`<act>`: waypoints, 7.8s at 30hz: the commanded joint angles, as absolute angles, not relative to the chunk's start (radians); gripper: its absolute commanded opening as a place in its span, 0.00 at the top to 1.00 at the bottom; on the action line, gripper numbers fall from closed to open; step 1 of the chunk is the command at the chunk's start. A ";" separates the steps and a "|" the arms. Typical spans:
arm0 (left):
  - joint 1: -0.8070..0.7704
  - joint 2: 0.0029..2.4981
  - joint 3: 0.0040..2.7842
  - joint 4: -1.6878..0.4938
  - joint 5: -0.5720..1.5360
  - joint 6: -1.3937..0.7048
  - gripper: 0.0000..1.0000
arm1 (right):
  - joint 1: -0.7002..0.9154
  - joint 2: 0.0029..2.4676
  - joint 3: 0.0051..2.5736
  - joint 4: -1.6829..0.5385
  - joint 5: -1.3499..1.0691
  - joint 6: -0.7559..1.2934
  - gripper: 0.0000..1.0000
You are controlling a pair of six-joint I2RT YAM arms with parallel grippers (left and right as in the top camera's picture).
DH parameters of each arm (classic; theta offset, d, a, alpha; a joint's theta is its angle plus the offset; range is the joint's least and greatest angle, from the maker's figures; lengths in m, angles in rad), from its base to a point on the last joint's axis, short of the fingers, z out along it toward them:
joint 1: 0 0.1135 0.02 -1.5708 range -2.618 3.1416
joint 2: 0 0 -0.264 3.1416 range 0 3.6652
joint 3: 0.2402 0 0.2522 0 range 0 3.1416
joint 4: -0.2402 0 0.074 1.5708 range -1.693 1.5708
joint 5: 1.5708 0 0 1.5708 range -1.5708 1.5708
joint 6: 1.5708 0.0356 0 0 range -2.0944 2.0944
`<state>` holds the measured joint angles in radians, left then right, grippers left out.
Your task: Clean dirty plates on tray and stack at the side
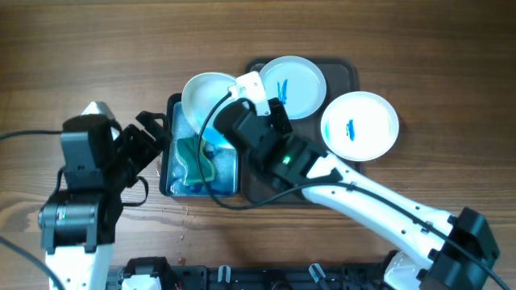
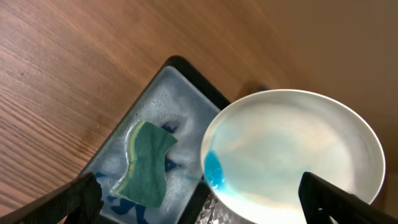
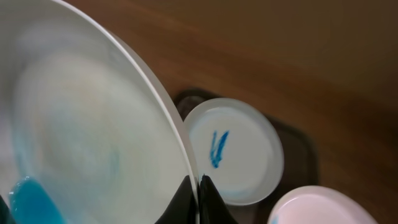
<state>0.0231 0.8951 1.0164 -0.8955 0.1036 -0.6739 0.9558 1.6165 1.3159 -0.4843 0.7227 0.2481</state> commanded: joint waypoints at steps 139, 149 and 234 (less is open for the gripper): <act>0.031 0.852 1.028 -0.957 0.112 -0.658 0.00 | -0.638 1.756 1.333 -0.982 0.154 0.499 0.96; 0.031 0.852 1.028 -0.957 0.112 -0.658 0.00 | -0.445 1.820 1.217 -1.010 0.212 0.510 0.96; -0.043 0.979 1.028 -0.986 0.330 -0.594 0.00 | 0.204 1.382 0.866 -0.693 -0.173 0.264 0.75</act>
